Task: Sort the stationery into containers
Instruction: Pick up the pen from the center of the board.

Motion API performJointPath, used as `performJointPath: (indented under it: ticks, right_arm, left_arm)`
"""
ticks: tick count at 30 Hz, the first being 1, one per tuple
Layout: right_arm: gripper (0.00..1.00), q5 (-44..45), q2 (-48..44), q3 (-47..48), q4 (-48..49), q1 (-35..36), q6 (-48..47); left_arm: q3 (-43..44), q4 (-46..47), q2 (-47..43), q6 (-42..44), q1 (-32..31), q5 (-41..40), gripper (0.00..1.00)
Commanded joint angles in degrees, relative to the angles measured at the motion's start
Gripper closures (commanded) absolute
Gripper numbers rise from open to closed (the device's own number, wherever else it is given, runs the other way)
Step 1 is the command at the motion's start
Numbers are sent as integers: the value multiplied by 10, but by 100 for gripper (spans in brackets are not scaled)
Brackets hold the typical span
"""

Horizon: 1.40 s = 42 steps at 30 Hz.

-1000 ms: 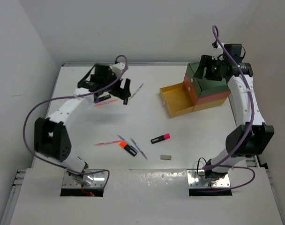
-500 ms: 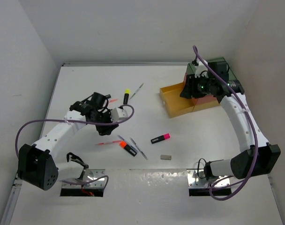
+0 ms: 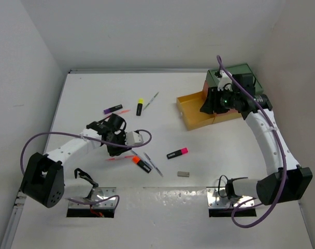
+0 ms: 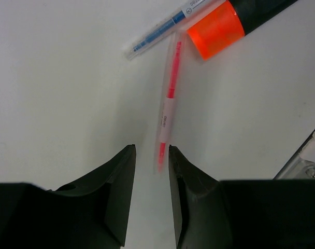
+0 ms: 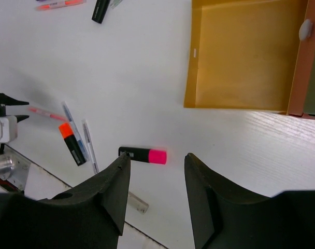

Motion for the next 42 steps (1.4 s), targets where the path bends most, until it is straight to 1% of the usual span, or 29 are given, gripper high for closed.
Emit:
performJointPath:
  ticks: [1, 14, 17, 20, 21, 26, 27, 29, 30, 31, 33, 35, 36, 38, 39, 40, 41, 42]
  right_arm:
    - [55, -22, -9, -3, 13, -19, 18]
    - [55, -37, 10, 4, 12, -47, 22]
    - [55, -35, 10, 6, 12, -52, 19]
    - [55, -36, 9, 5, 12, -58, 15]
    - [55, -36, 9, 4, 12, -58, 14]
    - [55, -35, 4, -9, 28, -61, 14]
    - [55, -36, 4, -9, 30, -61, 14]
    - [56, -37, 2, -9, 38, -62, 15]
    - [56, -38, 3, -9, 41, -61, 18]
    - [57, -39, 2, -10, 45, -62, 20]
    - [57, -50, 0, -13, 56, -61, 26]
    - [57, -60, 0, -15, 66, -59, 34]
    - [56, -64, 0, -16, 70, -58, 37]
    - [55, -74, -2, -18, 87, -52, 51]
    - [54, -99, -1, -25, 99, -51, 70]
    - [53, -115, -2, -30, 123, -44, 80]
    - [52, -129, -3, -34, 139, -38, 91]
    - [49, -148, -3, -44, 156, -29, 112]
  left_arm:
    - [-7, 33, 15, 5, -9, 1, 61]
    - [-63, 75, 49, -5, -23, 10, 60]
    - [-76, 97, 62, -12, -23, 4, 61]
    - [-86, 126, 75, -21, -23, -3, 64]
    - [-87, 130, 81, -23, -23, -4, 68]
    - [-101, 158, 87, -40, -23, -32, 76]
    - [-103, 161, 85, -42, -23, -36, 82]
    - [-103, 164, 81, -53, -19, -47, 89]
    - [-101, 164, 77, -61, -17, -47, 96]
    - [-97, 161, 73, -62, -6, -43, 100]
    - [-82, 149, 55, -68, 9, -36, 100]
    - [-59, 126, 27, -69, 31, -7, 100]
    - [-49, 117, 17, -72, 32, -7, 100]
    - [-20, 86, -10, -79, 46, 27, 100]
    - [13, 76, -19, -86, 52, 48, 100]
    - [30, 66, -26, -96, 62, 87, 100]
    - [47, 64, -39, -110, 68, 106, 100]
    - [78, 68, -43, -143, 71, 127, 100]
